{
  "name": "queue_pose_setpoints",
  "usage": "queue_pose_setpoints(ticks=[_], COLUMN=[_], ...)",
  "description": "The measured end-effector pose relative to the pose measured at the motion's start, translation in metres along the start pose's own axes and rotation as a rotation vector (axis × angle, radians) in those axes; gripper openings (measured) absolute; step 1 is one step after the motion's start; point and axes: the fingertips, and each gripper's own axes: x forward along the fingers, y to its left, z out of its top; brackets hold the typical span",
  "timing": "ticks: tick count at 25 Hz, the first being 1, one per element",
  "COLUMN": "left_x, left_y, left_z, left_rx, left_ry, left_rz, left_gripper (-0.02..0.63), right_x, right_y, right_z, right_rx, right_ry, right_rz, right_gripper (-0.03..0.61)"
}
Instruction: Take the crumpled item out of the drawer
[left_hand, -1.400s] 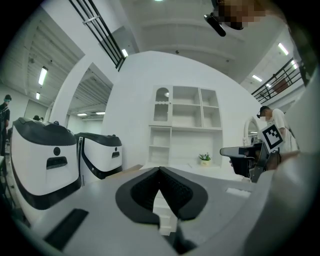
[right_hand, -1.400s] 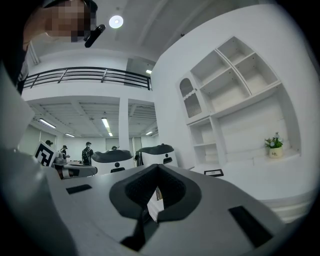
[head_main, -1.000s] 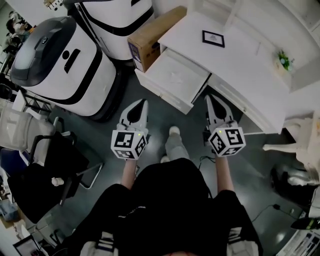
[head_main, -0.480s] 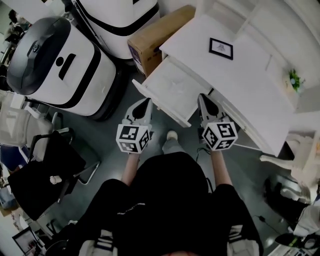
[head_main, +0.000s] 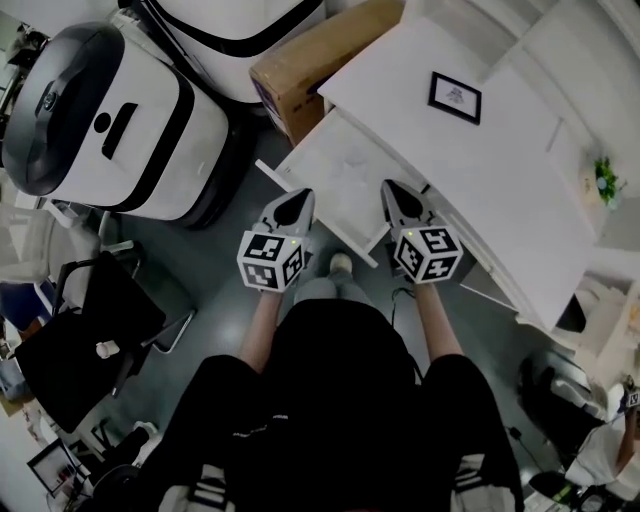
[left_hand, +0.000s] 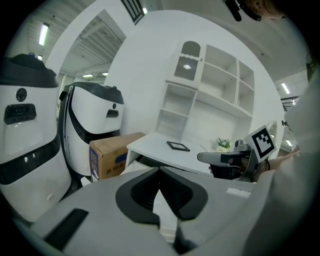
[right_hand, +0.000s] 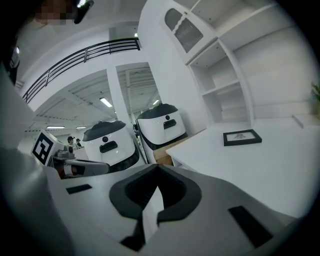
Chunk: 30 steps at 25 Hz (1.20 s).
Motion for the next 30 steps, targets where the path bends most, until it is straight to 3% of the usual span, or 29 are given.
queue_pose_setpoints(ticks=[5, 13, 17, 19, 30], left_x=[0.028, 0.067, 0.081, 0.087, 0.104], left_y=[0.010, 0.026, 0.028, 0.029, 0.034], left_z=[-0.016, -0.024, -0.027, -0.028, -0.037], left_rx=[-0.028, -0.071, -0.075, -0.080, -0.124], left_ry=[0.058, 0.117, 0.140, 0.148, 0.174], left_rz=[-0.013, -0.025, -0.046, -0.056, -0.073], left_gripper=[-0.002, -0.002, -0.002, -0.003, -0.002], right_x=[0.035, 0.093, 0.117, 0.126, 0.162], right_y=[-0.013, -0.056, -0.072, -0.078, -0.103], right_z=[-0.034, -0.090, -0.115, -0.128, -0.178], right_rx=[0.083, 0.273, 0.274, 0.277, 0.286], right_ry=[0.085, 0.209, 0.270, 0.306, 0.423], right_rz=[0.045, -0.008, -0.048, -0.065, -0.164], right_gripper=[-0.009, -0.008, -0.007, 0.034, 0.129])
